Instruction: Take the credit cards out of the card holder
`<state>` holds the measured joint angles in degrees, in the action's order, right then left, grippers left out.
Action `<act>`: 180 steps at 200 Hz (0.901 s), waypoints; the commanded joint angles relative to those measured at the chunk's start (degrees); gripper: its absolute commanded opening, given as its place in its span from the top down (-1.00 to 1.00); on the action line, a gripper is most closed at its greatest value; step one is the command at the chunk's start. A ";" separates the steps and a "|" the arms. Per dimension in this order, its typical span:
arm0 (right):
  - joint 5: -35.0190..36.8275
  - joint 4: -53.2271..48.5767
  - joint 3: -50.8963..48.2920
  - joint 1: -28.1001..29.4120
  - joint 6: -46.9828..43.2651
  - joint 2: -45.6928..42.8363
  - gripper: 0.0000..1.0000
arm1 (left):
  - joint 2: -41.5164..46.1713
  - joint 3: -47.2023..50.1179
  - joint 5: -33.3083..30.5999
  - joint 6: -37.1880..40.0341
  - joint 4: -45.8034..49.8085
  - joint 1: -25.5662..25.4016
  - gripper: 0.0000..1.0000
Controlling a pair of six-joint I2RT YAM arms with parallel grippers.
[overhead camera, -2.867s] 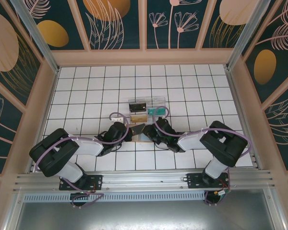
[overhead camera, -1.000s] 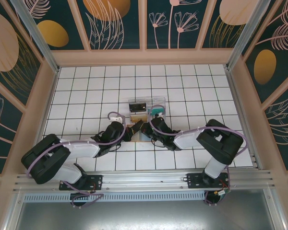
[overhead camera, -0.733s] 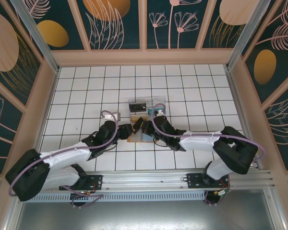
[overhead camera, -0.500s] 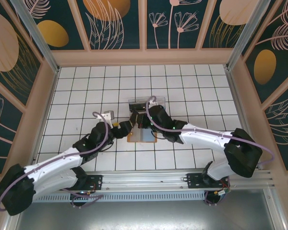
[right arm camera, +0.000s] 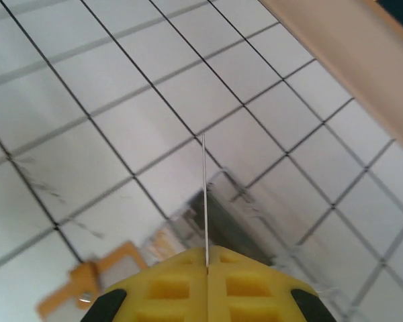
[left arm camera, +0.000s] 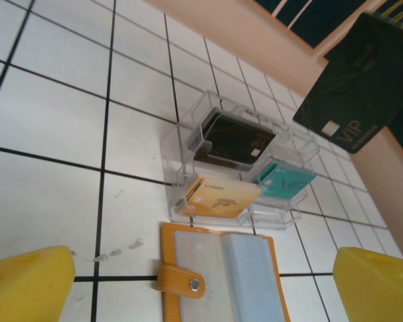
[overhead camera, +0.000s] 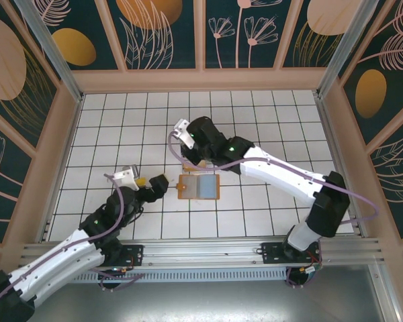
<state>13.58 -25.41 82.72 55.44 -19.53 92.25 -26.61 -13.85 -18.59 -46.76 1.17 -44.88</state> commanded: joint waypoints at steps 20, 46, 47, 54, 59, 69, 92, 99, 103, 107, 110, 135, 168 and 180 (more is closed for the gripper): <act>17.44 -7.39 0.72 3.61 -24.86 3.69 1.00 | 6.38 2.15 -3.29 -0.40 5.56 0.15 -0.97; 18.97 -10.52 5.31 3.84 -28.08 7.68 1.00 | 6.71 1.99 -3.56 -0.44 7.03 0.17 -0.97; 19.04 -10.58 5.46 3.86 -28.18 7.81 1.00 | 6.68 1.98 -3.51 -0.44 7.10 0.16 -0.97; 19.46 -10.71 6.23 4.17 -29.02 8.81 1.00 | 6.71 1.89 -3.57 -0.51 7.41 0.15 -0.97; 19.53 -10.78 6.67 4.39 -29.56 9.42 1.00 | 6.80 1.87 -3.71 -0.62 7.61 0.15 -0.97; 20.02 -11.40 7.48 4.79 -30.60 10.78 1.00 | 6.81 1.89 -3.73 -0.87 7.88 0.17 -0.97; 22.88 -11.92 7.86 5.46 -32.83 14.33 1.00 | 7.17 1.90 -3.95 -1.28 8.40 0.15 -0.97; 23.41 -12.01 8.21 5.63 -32.85 15.33 1.00 | 7.27 1.89 -4.08 -1.45 8.56 0.15 -0.97; 23.59 -12.26 8.52 5.78 -32.71 15.94 1.00 | 7.40 1.89 -4.17 -1.43 8.63 0.16 -0.97; 23.75 -12.56 8.95 5.82 -32.49 16.52 1.00 | 7.48 1.88 -4.28 -1.40 8.79 0.15 -0.97; 23.95 -12.76 9.23 5.86 -32.38 16.96 1.00 | 7.45 1.80 -4.33 -1.42 8.91 0.15 -0.97; 24.62 -12.48 11.04 5.91 -31.98 18.81 1.00 | 7.81 1.79 -4.79 -1.59 9.64 0.20 -0.97; 24.94 -11.90 11.15 5.60 -32.17 20.26 1.00 | 7.81 2.11 -4.47 -1.60 9.20 0.20 -0.97; 25.16 -11.68 11.36 5.23 -32.15 20.76 1.00 | 7.87 2.11 -4.41 -1.60 9.11 0.15 -0.97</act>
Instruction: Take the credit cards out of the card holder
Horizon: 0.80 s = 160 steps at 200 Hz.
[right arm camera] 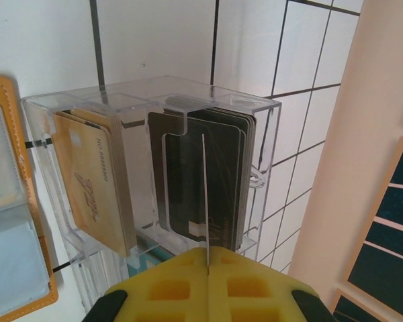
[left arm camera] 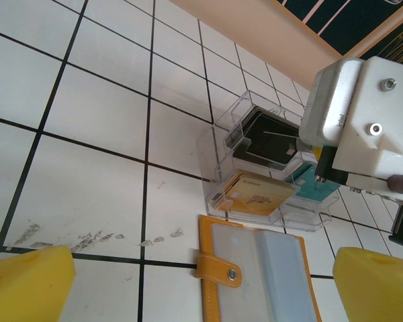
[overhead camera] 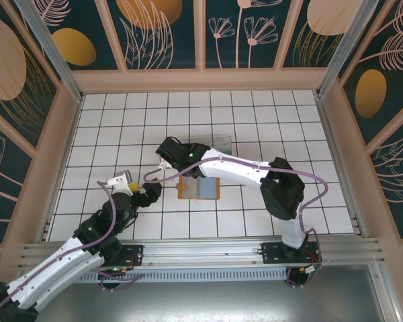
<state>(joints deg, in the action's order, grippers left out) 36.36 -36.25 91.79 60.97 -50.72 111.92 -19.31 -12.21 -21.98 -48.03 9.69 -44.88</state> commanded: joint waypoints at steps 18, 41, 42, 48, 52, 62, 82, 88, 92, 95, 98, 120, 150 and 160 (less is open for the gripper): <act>2.27 -0.58 2.43 -0.75 -1.05 1.59 1.00 | 0.52 0.69 -0.95 -0.22 0.50 0.17 -0.97; 0.95 -1.41 2.25 -1.09 -0.33 1.72 1.00 | 0.55 0.78 -0.74 -0.16 0.50 0.15 -0.97; 0.93 -1.48 2.25 -1.10 -0.29 1.72 1.00 | 0.57 0.78 -0.76 -0.14 0.46 0.15 -0.97; 0.66 -1.62 2.25 -1.11 -0.10 1.81 1.00 | 0.59 0.83 -0.78 -0.18 0.41 0.16 -0.97; 0.59 -1.76 2.17 -1.12 -0.13 1.88 1.00 | 0.63 0.87 -0.74 -0.14 0.34 0.15 -0.97; 0.99 -1.83 1.87 -1.12 -0.17 2.01 1.00 | 0.51 0.96 -0.70 -0.13 0.24 0.19 -0.97; 0.94 -1.98 1.81 -1.37 -0.26 2.26 1.00 | 0.56 1.18 -0.60 -0.14 -0.09 0.15 -0.97; 1.11 -1.82 1.77 -1.31 -0.33 2.33 1.00 | 0.57 1.13 -0.53 -0.16 -0.14 0.16 -0.97; 1.29 -1.66 1.81 -1.35 -0.35 2.42 1.00 | 0.52 1.22 -0.56 -0.13 -0.11 0.15 -0.97; 1.27 -1.59 1.80 -1.45 -0.35 2.46 1.00 | 0.51 1.21 -0.56 -0.17 -0.16 0.15 -0.97; 1.26 -1.63 1.81 -1.47 -0.39 2.43 1.00 | 0.50 1.22 -0.55 -0.17 -0.20 0.15 -0.97; 1.07 -1.23 2.24 -1.56 -0.34 3.12 1.00 | 0.50 1.31 -0.52 -0.13 -0.46 0.19 -0.97; 1.95 -0.05 3.29 -1.72 -0.30 4.53 0.97 | 0.50 1.32 -0.42 -0.14 -0.47 0.16 -0.97; 2.05 0.20 3.77 -1.72 -0.30 4.83 0.95 | 0.54 1.31 -0.42 -0.16 -0.37 0.15 -0.97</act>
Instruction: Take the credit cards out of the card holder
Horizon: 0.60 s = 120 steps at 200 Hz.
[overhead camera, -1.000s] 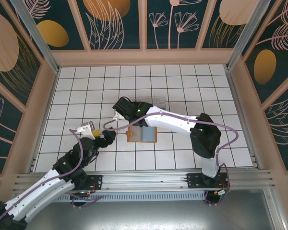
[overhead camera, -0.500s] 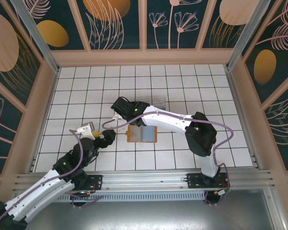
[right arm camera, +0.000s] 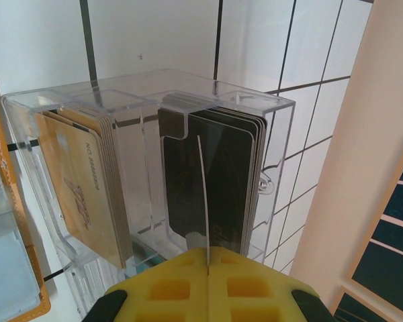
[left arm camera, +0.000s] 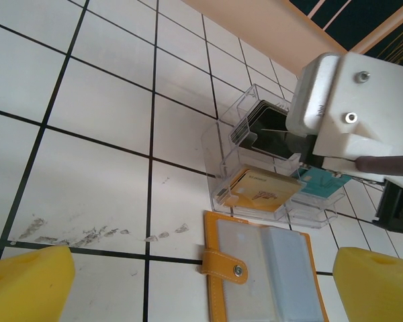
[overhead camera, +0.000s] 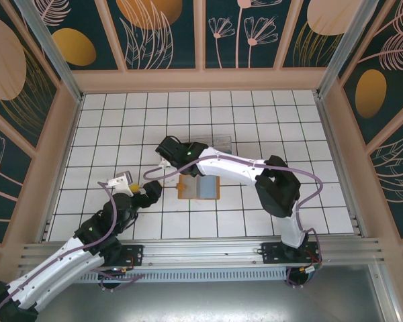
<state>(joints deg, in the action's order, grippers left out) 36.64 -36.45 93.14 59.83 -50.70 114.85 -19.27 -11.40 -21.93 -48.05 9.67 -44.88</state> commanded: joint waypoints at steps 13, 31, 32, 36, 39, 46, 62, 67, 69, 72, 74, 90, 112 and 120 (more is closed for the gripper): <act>1.75 0.82 2.84 -0.59 -0.33 1.99 0.85 | 0.47 0.50 -0.41 -0.15 -0.27 0.15 -0.97; 2.07 1.62 3.05 -0.68 -0.28 2.10 0.65 | 0.48 0.57 -0.45 -0.12 -0.46 0.15 -0.97; 2.09 1.63 3.07 -0.68 -0.32 2.07 0.65 | 0.51 0.58 -0.47 -0.11 -0.49 0.15 -0.97; 2.12 1.64 3.10 -0.68 -0.28 2.05 0.63 | 0.52 0.63 -0.43 -0.14 -0.53 0.15 -0.97; 2.12 1.76 3.10 -0.70 -0.29 2.10 0.62 | 0.48 0.67 -0.44 -0.15 -0.60 0.22 -0.97; 2.21 2.14 2.90 -0.77 -0.33 2.12 0.58 | 0.38 0.76 -0.45 -0.15 -0.70 0.15 -0.97; 2.70 2.83 2.65 -0.93 -0.34 2.34 0.42 | 0.38 0.85 -0.39 -0.18 -0.88 0.16 -0.97; 2.86 3.11 2.58 -1.03 -0.38 2.33 0.39 | 0.41 0.90 -0.37 -0.16 -0.88 0.17 -0.97; 2.92 3.24 2.57 -1.03 -0.37 2.36 0.39 | 0.40 0.88 -0.39 -0.15 -0.88 0.22 -0.97; 2.99 3.42 2.57 -1.03 -0.32 2.35 0.38 | 0.37 0.99 -0.39 -0.12 -0.88 0.16 -0.97; 2.99 3.47 2.57 -1.03 -0.36 2.32 0.38 | 0.39 0.95 -0.35 -0.16 -0.88 0.15 -0.97; 2.12 3.04 2.74 -1.04 0.19 2.27 0.46 | 0.37 1.04 -0.31 -0.20 -0.79 0.15 -0.97; 0.77 2.69 2.29 -1.29 1.26 1.93 0.44 | 0.43 1.12 -0.48 -0.20 -0.79 0.21 -0.97; 0.67 2.72 1.84 -1.46 1.23 1.71 0.43 | 0.38 1.16 -0.48 -0.24 -0.88 0.15 -0.97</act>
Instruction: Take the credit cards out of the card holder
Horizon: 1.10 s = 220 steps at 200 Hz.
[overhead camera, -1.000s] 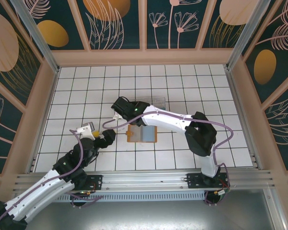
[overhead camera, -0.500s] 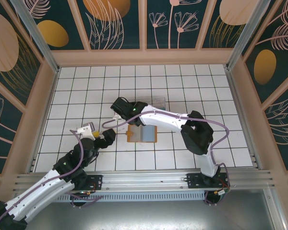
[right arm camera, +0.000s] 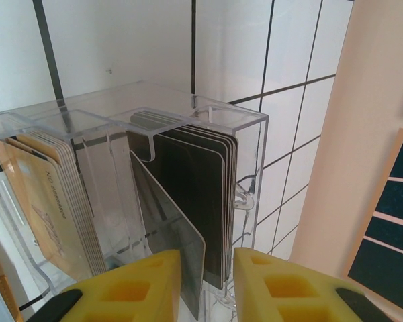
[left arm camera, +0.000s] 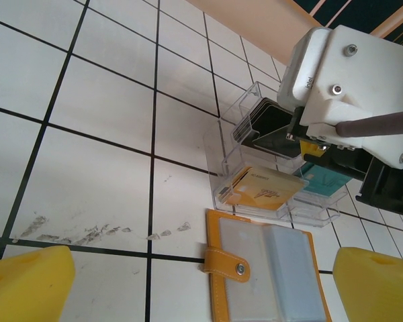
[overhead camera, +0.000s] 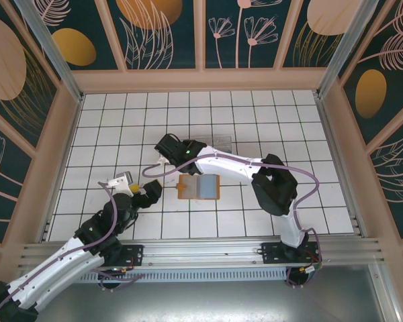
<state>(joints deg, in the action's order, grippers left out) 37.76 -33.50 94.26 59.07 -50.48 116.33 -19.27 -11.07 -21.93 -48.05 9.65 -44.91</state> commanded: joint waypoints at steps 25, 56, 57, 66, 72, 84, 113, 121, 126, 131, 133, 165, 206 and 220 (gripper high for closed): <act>-2.21 -0.34 -0.19 -1.73 2.23 -0.94 0.47 | 0.29 0.89 -0.36 -0.20 -0.95 0.17 -0.97; -5.98 -0.40 -0.85 -3.50 4.50 -2.57 0.69 | 0.12 0.90 -0.39 -0.34 -1.17 0.19 -0.97; -5.96 -0.37 -0.93 -3.51 4.55 -2.63 0.69 | 0.16 0.93 -0.39 -0.36 -1.15 0.18 -0.97; -6.02 0.08 -1.40 -3.59 4.51 -2.96 0.72 | -0.01 0.97 -0.22 -0.31 -1.21 0.21 -0.97; -6.14 0.05 -1.52 -3.61 4.51 -3.17 0.72 | -0.14 1.00 -0.22 -0.35 -1.23 0.17 -0.97; -6.31 0.09 -1.67 -3.61 4.54 -3.42 0.72 | -0.37 0.96 -0.26 -0.37 -1.37 0.21 -0.97; -6.47 0.27 -2.06 -3.70 4.41 -4.08 0.78 | -0.90 1.02 -0.07 -0.46 -1.83 0.20 -0.97; -6.77 0.10 -2.07 -3.77 4.51 -4.36 0.78 | -1.03 1.00 -0.04 -0.46 -1.83 0.24 -0.97; -7.08 0.04 -2.06 -3.83 4.68 -4.54 0.78 | -1.10 0.96 -0.12 -0.39 -1.83 0.18 -0.97; -7.56 -0.19 -2.01 -3.96 4.89 -4.77 0.78 | -1.10 0.96 -0.13 -0.38 -1.83 0.17 -0.97; -7.95 -0.33 -2.05 -4.03 4.94 -4.79 0.77 | -1.12 0.96 -0.13 -0.42 -1.83 0.17 -0.97; -15.46 -1.02 -3.12 -5.71 6.72 -7.77 0.75 | -1.06 1.10 -0.04 -0.29 -1.92 0.23 -0.97; -22.31 2.75 -7.56 -8.14 7.94 -11.38 0.77 | -1.81 0.96 0.08 -0.31 -2.27 0.22 -0.97; -21.61 3.60 -8.39 -8.44 7.77 -11.55 0.79 | -2.24 0.89 0.05 -0.39 -2.42 0.17 -0.97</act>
<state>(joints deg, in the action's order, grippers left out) 19.55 -31.97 87.79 51.29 -44.01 106.67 -20.88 -10.74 -21.71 -48.10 9.19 -44.91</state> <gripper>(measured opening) 0.112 0.985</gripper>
